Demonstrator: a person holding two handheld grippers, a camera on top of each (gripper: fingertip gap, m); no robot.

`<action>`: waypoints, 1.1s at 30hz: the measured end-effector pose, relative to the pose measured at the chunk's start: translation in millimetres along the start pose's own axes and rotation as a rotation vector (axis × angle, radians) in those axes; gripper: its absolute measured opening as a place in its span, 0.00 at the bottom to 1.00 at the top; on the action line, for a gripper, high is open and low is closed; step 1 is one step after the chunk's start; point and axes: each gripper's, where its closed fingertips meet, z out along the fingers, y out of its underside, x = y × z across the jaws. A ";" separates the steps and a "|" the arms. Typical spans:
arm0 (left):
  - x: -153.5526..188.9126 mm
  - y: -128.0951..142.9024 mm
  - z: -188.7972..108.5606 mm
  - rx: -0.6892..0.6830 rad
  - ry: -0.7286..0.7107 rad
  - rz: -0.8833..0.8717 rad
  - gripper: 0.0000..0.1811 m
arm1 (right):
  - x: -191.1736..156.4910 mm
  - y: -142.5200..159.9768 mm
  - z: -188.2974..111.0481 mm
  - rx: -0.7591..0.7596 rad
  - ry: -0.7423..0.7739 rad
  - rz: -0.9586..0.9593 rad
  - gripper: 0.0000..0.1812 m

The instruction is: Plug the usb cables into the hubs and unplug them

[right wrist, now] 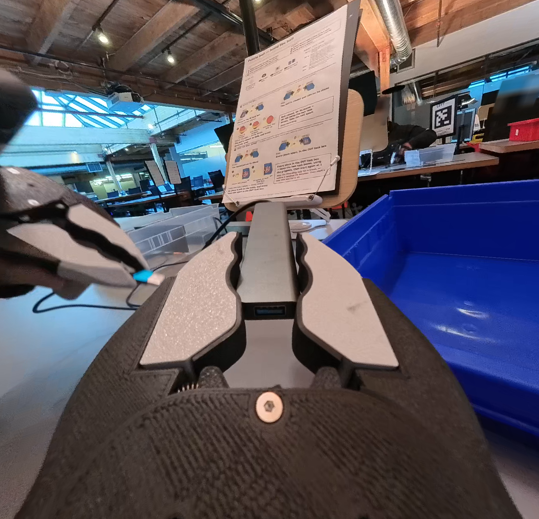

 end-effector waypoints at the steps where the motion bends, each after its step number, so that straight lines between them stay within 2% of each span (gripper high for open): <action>1: -5.7 -9.7 -5.5 0.072 -0.051 0.000 0.07 | -0.9 0.9 0.6 -0.007 0.005 -0.012 0.19; 3: -15.1 -23.7 -13.8 0.193 -0.137 -0.009 0.07 | -4.1 3.7 2.7 -0.028 0.005 -0.037 0.19; 5: -14.2 -37.6 -17.4 0.314 -0.162 -0.008 0.07 | -7.5 5.4 3.8 -0.035 0.011 -0.042 0.20; 7: -12.8 -44.1 -14.5 0.367 -0.180 -0.028 0.07 | -12.3 6.8 4.5 -0.042 0.012 -0.063 0.20; 10: -17.2 -45.3 -10.7 0.386 -0.264 -0.025 0.07 | -19.4 6.6 4.2 -0.033 0.000 -0.082 0.20; 13: -12.8 -49.2 -7.1 0.439 -0.258 -0.082 0.07 | -27.3 7.8 5.9 -0.032 -0.042 -0.080 0.20; 16: -13.7 -45.6 -4.3 0.421 -0.279 -0.120 0.07 | -32.5 8.0 6.2 -0.029 -0.068 -0.078 0.20; 27: -10.9 -51.9 -7.0 0.506 -0.250 -0.176 0.07 | -49.9 10.9 8.0 -0.032 -0.145 -0.092 0.20; 33: -10.1 -46.1 -7.1 0.500 -0.224 -0.177 0.07 | -65.6 15.6 10.8 -0.048 -0.195 -0.111 0.20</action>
